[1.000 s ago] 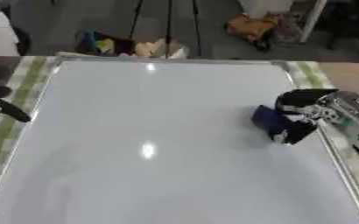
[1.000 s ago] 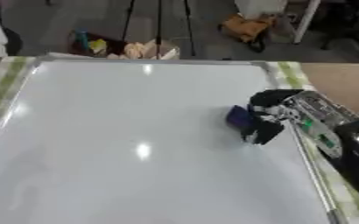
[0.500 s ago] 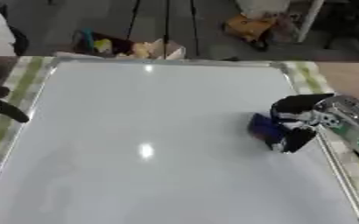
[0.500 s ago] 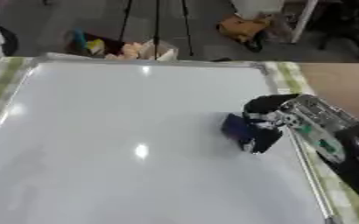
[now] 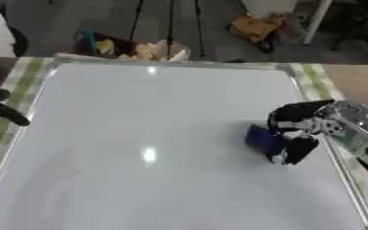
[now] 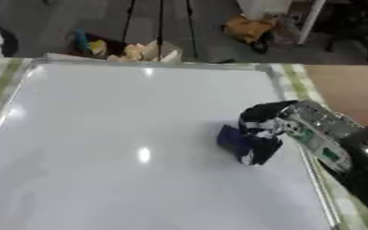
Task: Wipe the whiteboard clean with a brush.
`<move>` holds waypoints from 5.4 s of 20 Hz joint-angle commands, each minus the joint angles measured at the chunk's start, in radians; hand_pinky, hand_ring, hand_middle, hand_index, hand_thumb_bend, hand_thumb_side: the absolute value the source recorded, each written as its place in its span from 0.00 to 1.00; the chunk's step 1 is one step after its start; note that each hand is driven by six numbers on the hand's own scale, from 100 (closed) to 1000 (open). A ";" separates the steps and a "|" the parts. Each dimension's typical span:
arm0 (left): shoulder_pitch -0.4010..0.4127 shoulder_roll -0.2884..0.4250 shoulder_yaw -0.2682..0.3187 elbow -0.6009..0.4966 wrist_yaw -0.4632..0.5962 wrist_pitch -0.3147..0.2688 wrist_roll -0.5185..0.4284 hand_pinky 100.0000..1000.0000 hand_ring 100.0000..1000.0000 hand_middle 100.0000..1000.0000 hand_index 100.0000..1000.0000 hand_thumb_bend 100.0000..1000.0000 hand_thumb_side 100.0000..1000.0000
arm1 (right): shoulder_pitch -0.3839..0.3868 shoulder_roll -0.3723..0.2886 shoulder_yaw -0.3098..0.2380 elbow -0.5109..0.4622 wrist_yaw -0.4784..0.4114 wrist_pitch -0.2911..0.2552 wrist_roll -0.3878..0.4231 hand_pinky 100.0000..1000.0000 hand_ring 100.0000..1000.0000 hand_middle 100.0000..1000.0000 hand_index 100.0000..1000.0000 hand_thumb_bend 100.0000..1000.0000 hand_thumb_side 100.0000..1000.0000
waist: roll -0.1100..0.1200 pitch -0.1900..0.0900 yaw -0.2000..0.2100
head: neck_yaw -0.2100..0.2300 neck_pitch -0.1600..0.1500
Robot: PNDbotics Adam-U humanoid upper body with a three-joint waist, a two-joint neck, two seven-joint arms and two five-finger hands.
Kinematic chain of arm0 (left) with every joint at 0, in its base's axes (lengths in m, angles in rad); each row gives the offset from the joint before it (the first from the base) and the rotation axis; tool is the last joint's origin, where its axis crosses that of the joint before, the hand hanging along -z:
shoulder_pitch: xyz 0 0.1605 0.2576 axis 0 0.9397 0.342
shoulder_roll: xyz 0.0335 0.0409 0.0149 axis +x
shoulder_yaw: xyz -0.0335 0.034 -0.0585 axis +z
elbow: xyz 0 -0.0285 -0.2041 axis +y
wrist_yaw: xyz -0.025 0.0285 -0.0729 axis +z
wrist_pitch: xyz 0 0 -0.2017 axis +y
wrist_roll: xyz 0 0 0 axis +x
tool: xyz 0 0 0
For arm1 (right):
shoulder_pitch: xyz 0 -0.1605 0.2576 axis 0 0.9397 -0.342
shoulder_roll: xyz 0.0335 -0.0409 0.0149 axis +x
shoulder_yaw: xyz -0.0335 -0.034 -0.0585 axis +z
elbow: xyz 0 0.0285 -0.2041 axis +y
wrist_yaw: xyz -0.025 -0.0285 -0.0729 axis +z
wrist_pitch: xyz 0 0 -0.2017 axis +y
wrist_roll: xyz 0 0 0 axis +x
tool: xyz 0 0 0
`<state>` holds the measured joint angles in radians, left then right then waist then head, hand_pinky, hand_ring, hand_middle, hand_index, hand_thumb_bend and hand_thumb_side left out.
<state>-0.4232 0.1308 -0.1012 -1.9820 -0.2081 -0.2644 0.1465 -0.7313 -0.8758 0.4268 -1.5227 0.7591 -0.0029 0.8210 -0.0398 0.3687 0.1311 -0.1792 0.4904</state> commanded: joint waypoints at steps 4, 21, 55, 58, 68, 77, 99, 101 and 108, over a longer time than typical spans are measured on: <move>-0.013 0.004 -0.008 -0.018 0.000 -0.002 -0.004 0.35 0.80 0.66 0.59 0.00 0.91 | -0.028 -0.020 -0.006 0.001 0.066 0.006 0.007 0.73 0.71 0.35 0.21 0.00 0.43 | 0.001 -0.016 0.002 | -0.002 -0.002; -0.013 0.005 -0.008 -0.018 0.000 -0.001 -0.005 0.35 0.80 0.66 0.59 0.00 0.91 | -0.084 0.026 -0.067 0.194 0.192 0.054 -0.018 0.73 0.72 0.35 0.22 0.00 0.43 | 0.004 -0.012 0.001 | -0.003 -0.011; -0.014 0.003 -0.010 -0.018 0.001 -0.001 -0.009 0.35 0.80 0.67 0.59 0.00 0.91 | -0.017 -0.034 0.029 -0.068 0.129 -0.012 0.084 0.73 0.70 0.33 0.22 0.00 0.42 | -0.001 -0.013 0.000 | -0.009 -0.010; -0.014 0.003 -0.009 -0.018 0.001 -0.001 -0.008 0.35 0.80 0.67 0.59 0.00 0.91 | -0.017 -0.036 0.039 -0.077 0.126 -0.020 0.086 0.72 0.70 0.33 0.22 0.00 0.42 | -0.001 -0.013 0.004 | -0.010 -0.009; -0.016 0.004 -0.010 -0.018 0.002 -0.001 -0.008 0.35 0.80 0.67 0.59 0.00 0.91 | -0.033 -0.019 0.028 0.003 0.153 0.001 0.086 0.72 0.69 0.31 0.22 0.00 0.45 | 0.000 -0.016 0.006 | -0.011 -0.011; -0.017 0.005 -0.010 -0.018 0.001 -0.002 -0.008 0.35 0.80 0.67 0.59 0.00 0.91 | -0.047 -0.002 -0.010 0.107 0.191 0.031 0.086 0.72 0.70 0.32 0.22 0.00 0.46 | 0.005 -0.015 0.003 | -0.012 -0.014; -0.014 0.005 -0.010 -0.018 0.001 0.000 -0.009 0.35 0.81 0.67 0.59 0.00 0.91 | -0.059 0.012 -0.034 0.136 0.228 0.046 0.086 0.72 0.70 0.31 0.22 0.00 0.46 | 0.008 -0.016 -0.004 | -0.010 -0.016; -0.014 0.005 -0.010 -0.018 0.001 0.000 -0.010 0.35 0.81 0.67 0.59 0.00 0.91 | -0.059 0.011 -0.032 0.127 0.230 0.050 0.086 0.71 0.69 0.31 0.22 0.00 0.46 | 0.008 -0.017 -0.005 | -0.011 -0.017; -0.013 0.005 -0.010 -0.018 0.002 0.000 -0.010 0.35 0.81 0.68 0.59 0.00 0.91 | -0.070 0.013 -0.041 0.122 0.326 0.139 0.064 0.70 0.70 0.31 0.22 0.00 0.50 | 0.006 -0.017 -0.005 | -0.012 -0.019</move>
<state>-0.4299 0.1308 -0.1067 -1.9820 -0.2081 -0.2630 0.1399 -0.7918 -0.8404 0.3897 -1.3965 1.0567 0.1176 0.8893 -0.0342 0.3700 0.1278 -0.1876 0.4856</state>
